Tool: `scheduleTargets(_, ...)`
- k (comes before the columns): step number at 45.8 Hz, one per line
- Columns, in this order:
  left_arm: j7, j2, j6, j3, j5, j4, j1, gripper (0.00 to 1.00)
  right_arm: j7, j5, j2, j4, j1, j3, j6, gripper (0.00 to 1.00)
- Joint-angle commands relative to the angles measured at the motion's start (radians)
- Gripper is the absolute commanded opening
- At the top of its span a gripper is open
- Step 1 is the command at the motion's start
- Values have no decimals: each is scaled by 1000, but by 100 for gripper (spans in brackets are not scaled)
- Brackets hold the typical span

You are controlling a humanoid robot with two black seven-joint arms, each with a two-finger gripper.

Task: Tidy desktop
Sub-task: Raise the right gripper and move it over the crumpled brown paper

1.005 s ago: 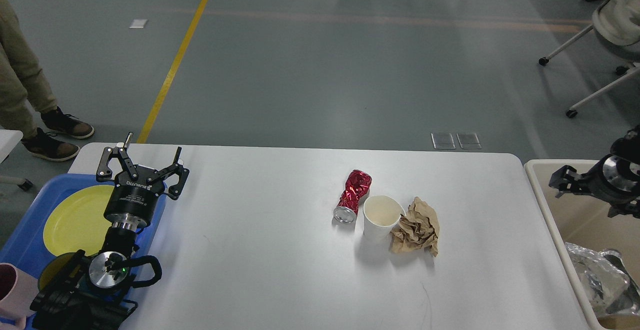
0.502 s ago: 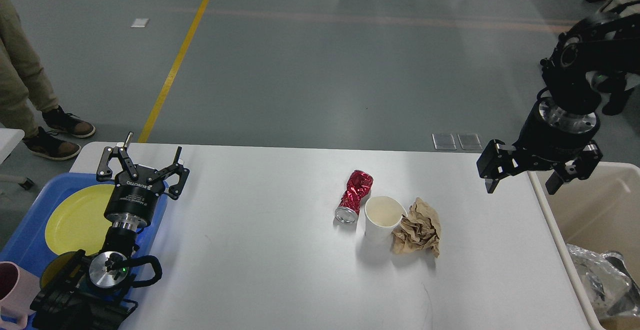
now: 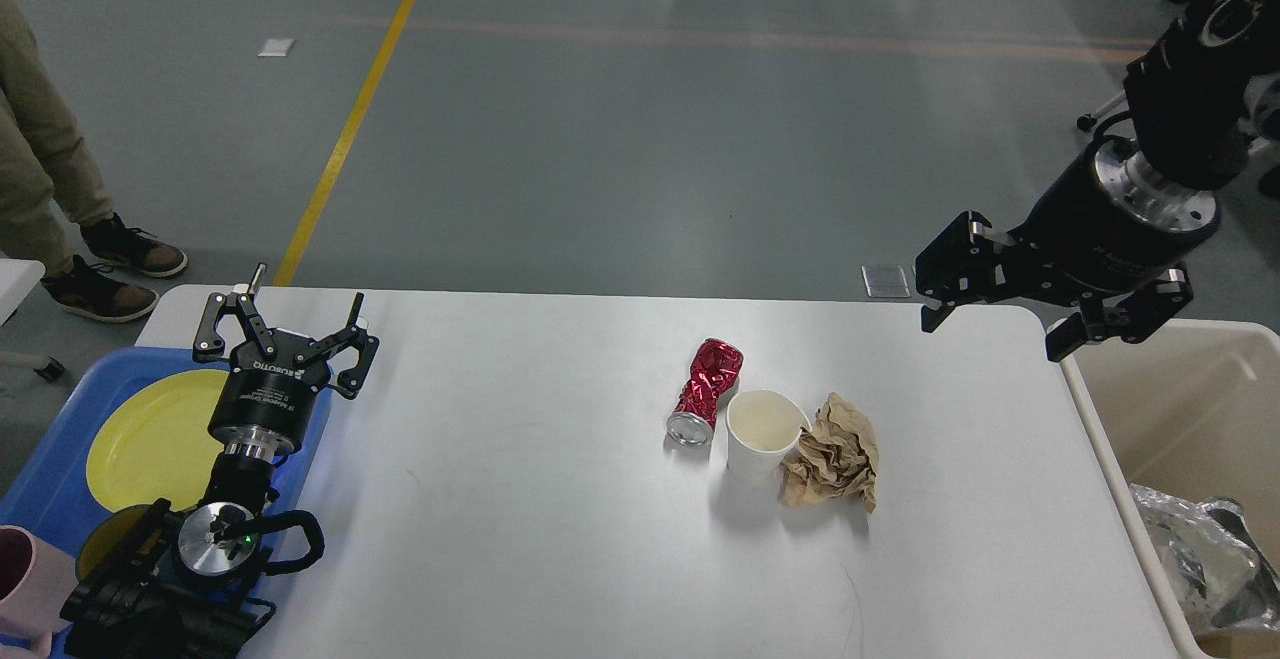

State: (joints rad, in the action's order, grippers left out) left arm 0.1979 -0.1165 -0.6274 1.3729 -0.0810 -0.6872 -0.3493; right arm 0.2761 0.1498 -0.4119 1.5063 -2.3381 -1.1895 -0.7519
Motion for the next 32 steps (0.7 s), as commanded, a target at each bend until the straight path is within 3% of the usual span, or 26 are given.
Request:
scheduleTargets(1,0,0,0,0,0,0,0,96,-1,-4,5,-14,20,2,17,100)
scheduleTargets(14,0,0,0,0,0,0,0,96,-2,-12,73,-92,264,16,246,100)
scheduleTargets(32,0,0,0,0,0,0,0,96,2,14,84,-452,718,223,324,100)
